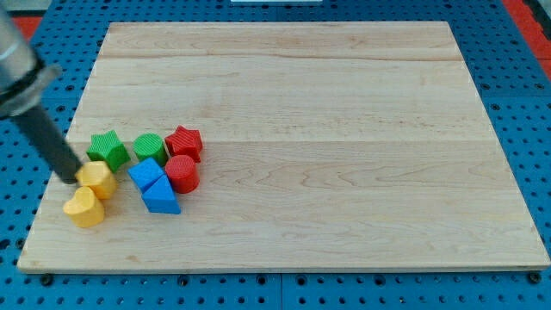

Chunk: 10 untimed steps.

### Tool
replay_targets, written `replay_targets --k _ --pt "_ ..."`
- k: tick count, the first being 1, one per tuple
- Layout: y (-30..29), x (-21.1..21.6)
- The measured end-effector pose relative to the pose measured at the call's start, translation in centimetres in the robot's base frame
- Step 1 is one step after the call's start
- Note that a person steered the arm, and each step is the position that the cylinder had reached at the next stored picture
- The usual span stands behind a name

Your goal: Separate the blue cube and red star from the red circle

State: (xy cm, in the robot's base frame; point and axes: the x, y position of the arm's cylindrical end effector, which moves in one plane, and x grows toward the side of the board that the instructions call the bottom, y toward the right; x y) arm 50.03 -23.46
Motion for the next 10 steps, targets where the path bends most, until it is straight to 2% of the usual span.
replay_targets --k 1,2,4,5,6,7,8,9,10 --pt "2.1 0.0" --pt "-0.3 1.6" --pt "3.5 2.7" --pt "3.6 3.0" --pt "6.3 3.0" --pt "11.5 3.0" --pt "11.2 -0.4" --pt "11.2 -1.7" --pt "11.2 -5.3"
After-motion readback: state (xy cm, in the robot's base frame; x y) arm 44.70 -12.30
